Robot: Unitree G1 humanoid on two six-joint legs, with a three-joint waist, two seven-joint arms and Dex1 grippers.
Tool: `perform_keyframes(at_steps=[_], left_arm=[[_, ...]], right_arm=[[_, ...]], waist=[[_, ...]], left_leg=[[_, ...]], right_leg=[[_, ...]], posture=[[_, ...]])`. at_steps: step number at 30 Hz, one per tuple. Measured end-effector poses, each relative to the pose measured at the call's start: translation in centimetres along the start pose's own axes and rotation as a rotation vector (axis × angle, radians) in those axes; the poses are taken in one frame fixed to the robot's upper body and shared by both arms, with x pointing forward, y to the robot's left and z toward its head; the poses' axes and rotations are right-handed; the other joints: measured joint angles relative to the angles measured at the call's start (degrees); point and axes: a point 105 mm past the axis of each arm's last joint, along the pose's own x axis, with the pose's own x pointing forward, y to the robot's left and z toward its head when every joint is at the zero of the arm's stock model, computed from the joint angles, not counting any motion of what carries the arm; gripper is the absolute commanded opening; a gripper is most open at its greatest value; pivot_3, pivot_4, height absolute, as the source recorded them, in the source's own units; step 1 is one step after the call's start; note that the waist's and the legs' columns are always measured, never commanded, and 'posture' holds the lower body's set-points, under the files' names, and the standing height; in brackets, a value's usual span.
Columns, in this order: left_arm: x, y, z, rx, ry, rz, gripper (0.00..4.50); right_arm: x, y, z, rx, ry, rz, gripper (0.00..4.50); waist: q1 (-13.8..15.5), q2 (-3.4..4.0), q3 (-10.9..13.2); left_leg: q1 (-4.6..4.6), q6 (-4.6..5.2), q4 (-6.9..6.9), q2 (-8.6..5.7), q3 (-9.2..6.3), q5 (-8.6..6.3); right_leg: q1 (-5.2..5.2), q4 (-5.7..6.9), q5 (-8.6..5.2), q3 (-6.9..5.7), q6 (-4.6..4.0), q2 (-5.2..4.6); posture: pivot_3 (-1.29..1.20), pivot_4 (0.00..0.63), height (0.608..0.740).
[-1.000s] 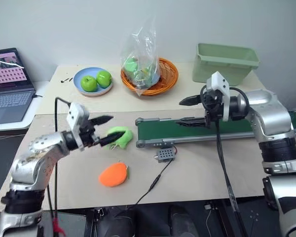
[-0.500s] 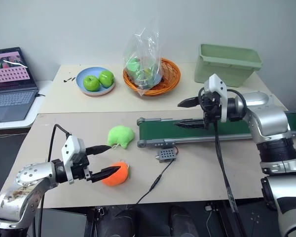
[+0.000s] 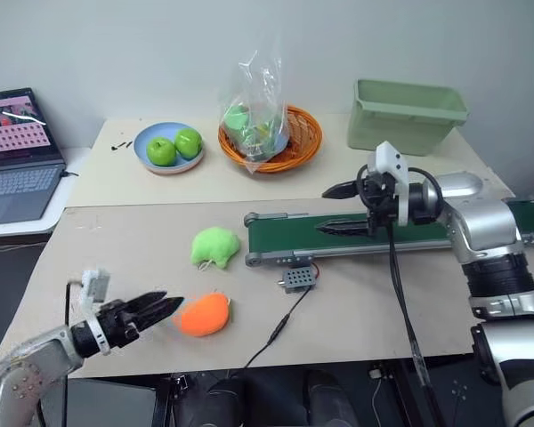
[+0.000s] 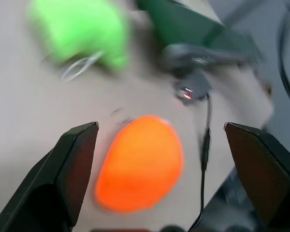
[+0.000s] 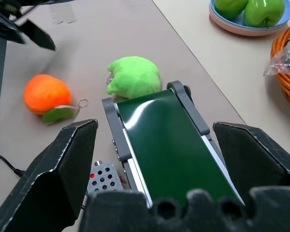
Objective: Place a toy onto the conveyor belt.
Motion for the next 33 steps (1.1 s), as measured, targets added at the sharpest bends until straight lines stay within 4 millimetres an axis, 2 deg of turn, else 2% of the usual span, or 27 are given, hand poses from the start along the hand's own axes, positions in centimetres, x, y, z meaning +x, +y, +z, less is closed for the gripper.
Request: perform_keyframes(at_steps=[3,9,21,25,33], left_arm=[[-0.4,0.7,-0.8,-0.162,-0.008,0.014,4.45],[-0.7,0.7,-1.9,-0.308,0.000,-0.016,4.45],[0.5,1.2,-2.9,-0.356,0.017,-0.013,4.45],[1.1,0.9,-3.7,-0.364,0.047,-0.032,4.45],[2.2,0.5,-4.1,-0.331,0.096,-0.057,4.45]], right_arm=[[0.1,-0.1,-0.1,-0.005,0.012,0.001,4.50],[0.1,-0.1,0.0,-0.005,0.013,0.008,4.50],[-0.3,-0.1,-0.1,-0.018,0.026,-0.010,4.50],[-0.5,-0.2,0.0,-0.025,0.031,-0.024,4.50],[-0.5,-0.1,0.0,-0.033,0.034,-0.033,4.50]], waist=[[0.1,0.00,0.0],[0.3,0.00,0.0],[0.3,0.04,0.0],[0.3,0.13,-0.1],[0.6,0.23,-0.1]], left_leg=[[-0.03,-0.01,-0.01,-0.01,0.00,0.00],[-0.02,-0.03,-0.02,-0.01,-0.01,0.00],[0.00,-0.04,-0.05,-0.03,0.00,0.00],[0.03,-0.04,-0.04,-0.04,0.01,0.00],[0.04,-0.04,-0.04,-0.06,0.00,0.00]], right_leg=[[-0.02,-0.02,0.00,0.01,-0.01,-0.02],[-0.01,-0.04,0.01,0.02,-0.04,-0.03],[0.00,-0.05,0.01,0.03,-0.06,-0.06],[0.06,-0.05,0.01,0.03,-0.07,-0.08],[0.10,-0.07,0.00,0.03,-0.07,-0.09]], posture=[[0.00,0.150,0.740],[0.00,0.150,0.740],[0.00,0.150,0.740],[0.00,0.150,0.740],[0.00,0.150,0.740]])
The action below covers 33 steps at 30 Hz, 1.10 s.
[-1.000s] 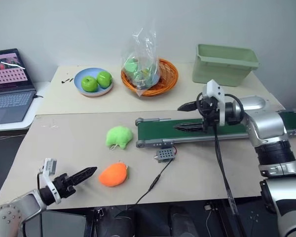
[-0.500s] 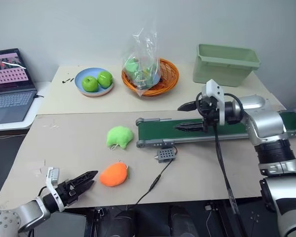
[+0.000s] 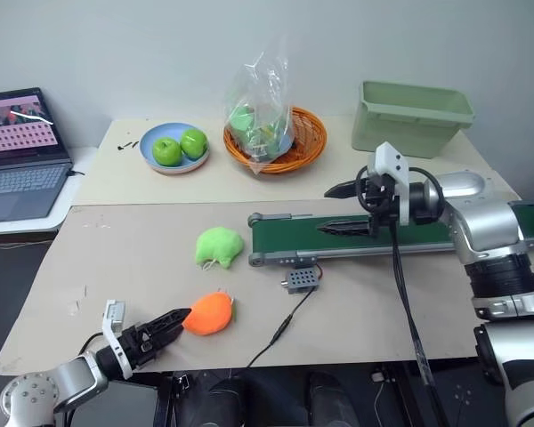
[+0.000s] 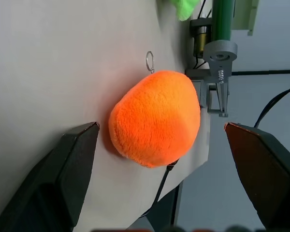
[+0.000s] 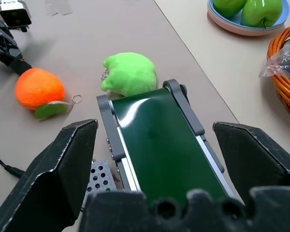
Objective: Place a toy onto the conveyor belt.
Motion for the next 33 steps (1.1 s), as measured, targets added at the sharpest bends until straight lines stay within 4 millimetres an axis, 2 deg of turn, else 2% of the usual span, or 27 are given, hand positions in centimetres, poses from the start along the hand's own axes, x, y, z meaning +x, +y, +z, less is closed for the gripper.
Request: perform_keyframes(at_steps=[1,5,6,9,10,14,18,22,23,27,29,30,33], left_arm=[[0.1,0.0,0.0,0.005,0.006,-0.001,4.45],[0.6,0.1,0.3,0.044,0.002,0.012,3.37],[0.7,0.3,0.5,0.047,-0.001,0.017,2.92],[0.9,0.6,0.6,0.045,0.002,0.026,1.89],[1.0,0.7,0.5,0.042,0.005,0.031,1.68],[1.0,0.6,0.6,0.043,0.005,0.008,0.20],[0.9,-0.6,0.6,0.082,-0.003,-0.053,0.09],[0.7,-3.3,0.8,0.186,-0.026,-0.172,0.09],[0.4,-4.4,1.5,0.222,-0.072,-0.219,0.09],[-0.3,-6.8,3.1,0.323,-0.191,-0.276,0.09],[0.3,-7.6,5.5,0.368,-0.346,-0.253,0.09],[0.7,-9.0,7.3,0.438,-0.439,-0.239,0.09],[1.3,-11.3,8.2,0.659,-0.472,-0.170,0.09]], right_arm=[[0.0,0.0,0.0,-0.002,0.002,-0.001,4.50],[-0.2,0.1,-0.4,0.009,0.007,-0.010,4.50],[-0.3,0.1,-0.5,0.012,0.009,-0.012,4.50],[-0.3,0.1,-0.4,0.007,0.007,-0.014,4.50],[-0.3,0.1,-0.3,0.005,0.006,-0.015,4.50],[-0.4,0.1,-0.3,0.004,0.004,-0.020,4.50],[-0.4,-0.1,-0.2,0.003,0.002,-0.031,4.50],[-0.4,-0.1,-0.2,0.002,0.002,-0.031,4.50],[-0.4,0.0,-0.2,0.003,0.001,-0.030,4.50],[-0.4,0.0,-0.2,0.004,0.002,-0.028,4.50],[-0.4,-0.1,-0.5,0.016,0.004,-0.025,4.50],[-0.1,0.1,-0.5,0.020,0.000,-0.010,4.50],[0.3,0.3,-0.4,0.021,-0.010,0.010,4.50]], waist=[[0.0,0.03,0.0],[0.0,0.04,0.0],[0.0,0.04,0.0],[-0.1,0.04,0.0],[-0.2,0.04,0.0],[-0.2,0.04,0.0],[-0.2,0.02,0.0],[-0.2,0.01,0.0],[-0.2,0.01,0.0],[-0.3,0.01,0.0],[0.0,-0.01,0.0],[0.3,-0.18,0.1],[0.3,-0.31,0.1]], left_leg=[[0.00,0.00,0.00,-0.01,0.00,0.00],[0.01,0.00,0.00,0.00,0.00,0.00],[0.00,0.00,0.00,0.00,0.00,0.00],[-0.01,0.00,0.00,0.01,0.00,0.00],[-0.03,0.00,0.00,0.01,0.00,0.00],[-0.05,0.00,-0.01,0.01,0.00,0.00],[-0.05,0.00,0.00,0.02,0.00,0.00],[-0.13,0.00,0.00,0.02,0.00,0.00],[-0.14,0.00,-0.01,0.03,-0.01,0.00],[-0.12,0.00,0.00,0.02,0.00,0.00],[-0.09,-0.03,0.02,0.03,-0.01,0.02],[-0.13,-0.13,0.02,0.04,-0.08,0.08],[-0.14,-0.08,0.01,0.01,-0.01,0.05]], right_leg=[[0.00,0.00,0.00,0.00,0.00,0.00],[0.01,0.00,0.00,0.00,0.00,0.00],[0.00,0.00,0.00,0.00,0.00,0.00],[-0.02,0.01,0.00,-0.01,0.00,0.01],[-0.02,0.00,0.00,-0.01,0.00,0.01],[-0.05,-0.01,0.00,-0.01,0.00,0.00],[-0.04,-0.01,0.00,-0.02,0.00,0.00],[-0.12,-0.02,0.00,-0.01,-0.01,0.00],[-0.13,-0.03,0.00,-0.01,-0.01,0.00],[-0.10,-0.04,0.00,-0.01,-0.01,-0.01],[-0.06,-0.03,0.02,-0.04,-0.04,-0.01],[-0.04,-0.05,0.06,-0.13,-0.10,0.01],[-0.02,-0.13,0.08,-0.05,-0.13,0.01]], posture=[[0.00,0.150,0.740],[0.00,0.150,0.740],[0.00,0.150,0.740],[0.00,0.150,0.740],[0.00,0.150,0.740],[0.00,0.150,0.740],[0.00,0.150,0.740],[0.00,0.150,0.740],[0.00,0.150,0.740],[0.00,0.150,0.740],[0.00,0.150,0.740],[0.00,0.150,0.740],[0.00,0.150,0.740]])
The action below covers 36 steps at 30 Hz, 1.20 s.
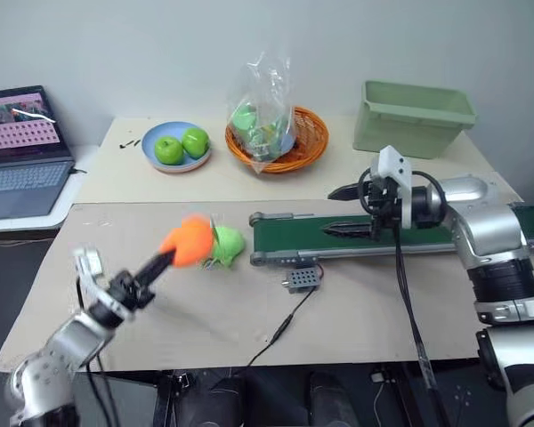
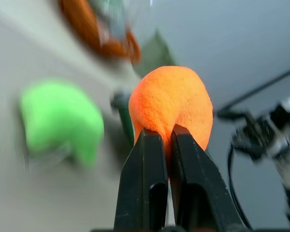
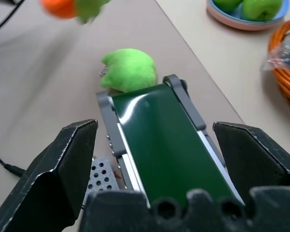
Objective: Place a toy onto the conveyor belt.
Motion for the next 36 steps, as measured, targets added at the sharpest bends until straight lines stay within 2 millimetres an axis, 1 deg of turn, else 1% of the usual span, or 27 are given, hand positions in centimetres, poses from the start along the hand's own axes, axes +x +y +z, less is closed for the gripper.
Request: perform_keyframes(at_steps=[1,3,5,6,8,10,12,14,15,17,19,21,23,25,29,32,34,36], left_arm=[[0.6,-0.7,-0.1,0.088,0.032,-0.001,0.09],[1.2,-1.5,-0.8,0.202,0.087,-0.002,0.09],[1.1,-1.6,-2.1,0.387,0.166,0.012,0.09],[0.9,-1.3,-2.9,0.511,0.209,0.022,0.09],[0.5,-0.8,-3.3,0.748,0.236,0.032,0.09],[0.0,-0.4,-3.0,1.028,0.230,0.027,0.09],[-0.5,0.0,-2.8,1.247,0.225,0.016,0.09],[-1.0,0.8,-3.0,1.351,0.217,0.025,0.09],[-1.5,1.5,-3.3,1.411,0.226,0.032,0.09],[-2.5,2.1,-3.6,1.515,0.232,0.028,0.09],[-3.1,1.9,-3.3,1.673,0.195,0.001,0.09],[-3.3,0.5,-2.7,1.892,0.099,-0.079,0.09],[-3.4,-0.5,-3.0,2.013,0.037,-0.151,0.09],[-3.5,-0.9,-3.5,2.098,0.000,-0.218,0.09],[-3.0,-1.1,-3.9,2.175,-0.022,-0.274,0.09],[-2.0,-1.4,-3.5,2.219,-0.067,-0.304,0.09],[-0.5,-1.7,-2.7,2.281,-0.101,-0.337,0.09],[0.2,-2.0,-2.3,2.307,-0.119,-0.359,0.09]], right_arm=[[0.1,0.0,-0.1,0.004,-0.001,0.003,4.50],[0.3,0.0,-0.2,0.012,-0.001,0.007,4.50],[0.3,-0.1,-0.2,0.013,-0.002,0.008,4.50],[0.3,-0.2,-0.2,0.016,-0.001,0.005,4.50],[0.2,-0.2,-0.2,0.016,0.000,0.004,4.50],[0.2,-0.2,-0.2,0.015,0.000,0.005,4.50],[0.2,-0.2,-0.2,0.015,0.000,0.007,4.50],[0.2,-0.2,-0.2,0.014,0.000,0.007,4.50],[0.2,-0.2,-0.2,0.014,0.000,0.006,4.50],[0.2,-0.2,-0.2,0.014,0.000,0.004,4.50],[0.2,-0.3,-0.2,0.013,0.000,0.001,4.50],[0.2,-0.3,-0.2,0.013,0.000,0.001,4.50],[0.2,-0.2,-0.1,0.012,0.000,0.001,4.50],[0.2,-0.3,-0.1,0.011,0.000,0.001,4.50],[0.1,-0.3,-0.1,0.010,0.002,-0.001,4.50],[-0.1,-0.3,-0.2,0.007,0.008,-0.005,4.50],[-0.2,-0.2,-0.2,0.002,0.011,-0.006,4.50],[-0.2,0.0,-0.2,0.000,0.014,-0.006,4.50]], waist=[[0.0,0.00,0.0],[-0.3,0.00,0.0],[-0.6,0.00,0.0],[-0.7,0.02,0.0],[-0.6,0.02,0.0],[-0.5,0.03,0.0],[-0.4,0.05,0.0],[-0.4,0.06,0.0],[-0.4,0.06,0.0],[-0.5,0.06,0.0],[-0.5,0.06,0.0],[-0.4,0.06,0.0],[-0.3,0.07,0.0],[-0.2,0.07,0.0],[-0.3,0.08,0.0],[-0.3,0.08,0.0],[-0.1,0.08,0.0],[-0.3,0.08,0.0]], left_leg=[[-0.01,0.04,0.00,-0.02,0.04,-0.03],[-0.03,0.10,-0.01,-0.02,0.07,-0.06],[-0.11,0.09,-0.07,0.00,0.09,-0.06],[-0.09,0.08,-0.15,0.01,0.12,-0.05],[-0.10,0.05,-0.20,0.08,0.11,-0.04],[-0.08,0.03,-0.20,0.12,0.10,-0.02],[-0.05,0.04,-0.20,0.09,0.09,-0.03],[-0.07,0.07,-0.19,0.08,0.09,-0.04],[-0.08,0.08,-0.19,0.08,0.09,-0.05],[-0.15,0.09,-0.20,0.09,0.09,-0.05],[-0.20,0.08,-0.20,0.09,0.09,-0.05],[-0.17,0.08,-0.19,0.07,0.09,-0.05],[-0.13,0.08,-0.19,0.06,0.09,-0.05],[-0.13,0.08,-0.19,0.06,0.09,-0.05],[-0.13,0.08,-0.18,0.06,0.09,-0.05],[-0.13,0.08,-0.15,0.06,0.09,-0.04],[-0.13,0.07,-0.12,0.05,0.07,-0.03],[-0.13,0.08,-0.13,0.04,0.08,-0.04]], right_leg=[[0.00,-0.03,0.00,0.05,0.00,-0.01],[-0.02,-0.11,0.00,0.08,0.00,0.00],[-0.12,-0.14,0.00,0.06,0.01,0.02],[-0.15,-0.14,0.00,0.08,0.00,0.02],[-0.18,-0.16,0.00,0.04,-0.03,0.06],[-0.16,-0.17,0.02,-0.01,-0.08,0.06],[-0.13,-0.17,0.02,-0.01,-0.08,0.03],[-0.13,-0.19,0.02,-0.01,-0.07,0.02],[-0.17,-0.19,0.02,-0.03,-0.06,0.02],[-0.26,-0.18,0.02,-0.03,-0.06,0.03],[-0.31,-0.15,0.02,-0.05,-0.06,0.03],[-0.25,-0.15,0.02,-0.05,-0.06,0.00],[-0.21,-0.14,0.02,-0.05,-0.05,0.00],[-0.22,-0.10,0.02,-0.07,-0.04,0.00],[-0.26,0.01,0.00,-0.10,-0.01,0.01],[-0.26,0.06,-0.01,-0.12,0.00,0.01],[-0.24,0.07,-0.01,-0.15,0.00,0.01],[-0.26,0.07,-0.01,-0.16,0.01,0.00]], posture=[[0.00,0.150,0.740],[0.00,0.150,0.740],[0.00,0.150,0.740],[0.00,0.150,0.740],[0.00,0.150,0.740],[0.00,0.150,0.740],[0.00,0.150,0.740],[0.00,0.150,0.740],[0.00,0.150,0.740],[0.00,0.150,0.740],[0.00,0.150,0.740],[0.00,0.150,0.740],[0.00,0.150,0.740],[0.00,0.150,0.740],[0.00,0.150,0.740],[0.00,0.150,0.740],[0.00,0.150,0.740],[0.00,0.150,0.740]])
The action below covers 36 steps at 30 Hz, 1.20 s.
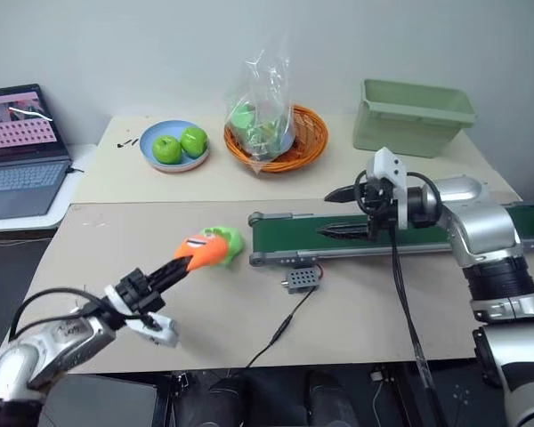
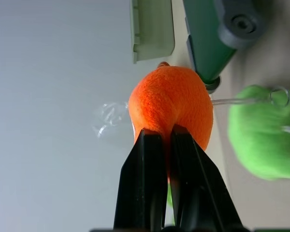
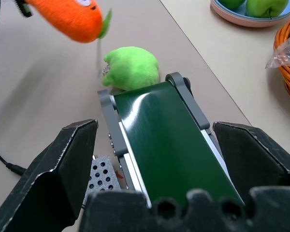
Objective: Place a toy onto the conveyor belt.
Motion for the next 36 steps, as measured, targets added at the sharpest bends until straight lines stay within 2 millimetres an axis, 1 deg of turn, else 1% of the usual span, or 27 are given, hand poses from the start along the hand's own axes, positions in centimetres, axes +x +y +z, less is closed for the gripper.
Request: perform_keyframes(at_steps=[4,7,12,15,18,21,25,28,32,34,36], left_arm=[[1.8,0.4,-0.4,0.013,-0.040,0.013,0.09],[3.1,0.8,-1.2,0.027,-0.048,0.022,0.09],[5.1,1.1,-2.1,0.035,-0.091,0.008,0.09],[5.8,1.0,-2.1,0.034,-0.128,-0.002,0.09],[6.5,0.5,-1.9,0.026,-0.165,-0.015,0.09],[8.1,0.6,-1.9,0.027,-0.195,-0.001,0.09],[9.6,0.9,-1.6,0.037,-0.238,0.018,0.09],[10.4,0.3,-1.1,0.023,-0.271,0.005,0.09],[11.3,-0.8,-0.3,-0.012,-0.303,-0.017,0.09],[11.4,-1.2,-0.1,-0.019,-0.311,-0.033,0.09],[11.5,-2.1,-0.2,-0.027,-0.304,-0.072,0.09]], right_arm=[[-0.3,0.1,0.1,0.002,0.006,-0.011,4.50],[-0.7,0.0,0.2,0.002,0.003,-0.027,4.50],[-1.8,-0.2,0.0,0.006,0.020,-0.073,4.50],[-2.4,-0.1,-0.2,0.019,0.020,-0.093,4.50],[-2.5,0.3,-0.4,0.033,0.020,-0.097,4.50],[-2.7,0.5,-0.5,0.042,0.021,-0.113,4.50],[-3.0,0.8,-0.3,0.039,0.019,-0.124,4.50],[-3.3,1.1,-0.8,0.064,0.027,-0.139,4.50],[-3.7,1.3,-0.8,0.067,0.026,-0.155,4.50],[-3.8,1.2,-0.8,0.068,0.031,-0.161,4.50],[-3.9,1.3,-0.9,0.070,0.034,-0.163,4.50]], waist=[[-0.4,0.00,0.0],[-0.4,0.00,0.0],[-0.2,0.00,0.0],[-0.3,0.00,0.0],[-0.4,0.00,0.0],[0.0,-0.01,0.0],[0.1,-0.01,0.0],[-0.1,-0.01,0.0],[-0.1,-0.02,0.0],[-0.2,-0.02,0.0],[-0.3,-0.02,0.0]], left_leg=[[-0.04,0.01,0.00,0.00,0.01,0.00],[-0.02,-0.01,0.00,0.00,0.02,0.01],[-0.06,0.00,0.03,-0.03,0.01,0.01],[-0.07,0.01,0.03,-0.03,0.01,0.00],[-0.06,-0.01,0.04,-0.03,0.02,0.01],[-0.05,-0.03,0.12,-0.06,-0.04,0.03],[-0.07,0.01,0.15,-0.09,-0.04,0.01],[-0.10,0.03,0.15,-0.12,-0.01,0.00],[-0.09,0.04,0.18,-0.12,-0.02,0.00],[-0.07,0.03,0.19,-0.12,-0.01,0.00],[-0.06,0.03,0.18,-0.12,-0.01,0.00]], right_leg=[[-0.09,0.04,0.00,-0.01,0.00,0.00],[-0.08,0.07,0.00,-0.01,0.00,0.00],[-0.07,0.06,0.00,-0.03,0.01,0.00],[-0.07,0.06,0.01,-0.03,0.02,0.00],[-0.07,0.06,0.01,-0.02,0.03,0.00],[0.02,0.08,0.02,-0.08,0.04,0.01],[0.04,0.07,0.03,-0.06,0.09,0.00],[0.03,0.09,0.04,-0.05,0.11,0.00],[0.04,0.06,0.04,-0.05,0.12,0.00],[0.04,0.07,0.04,-0.05,0.12,0.00],[0.04,0.08,0.03,-0.05,0.13,0.01]], posture=[[0.00,0.150,0.740],[0.00,0.150,0.740],[0.00,0.150,0.740],[0.00,0.150,0.740],[0.00,0.150,0.740],[0.00,0.150,0.740],[0.00,0.150,0.740],[0.00,0.150,0.740],[0.00,0.150,0.740],[0.00,0.150,0.740],[0.00,0.150,0.740]])
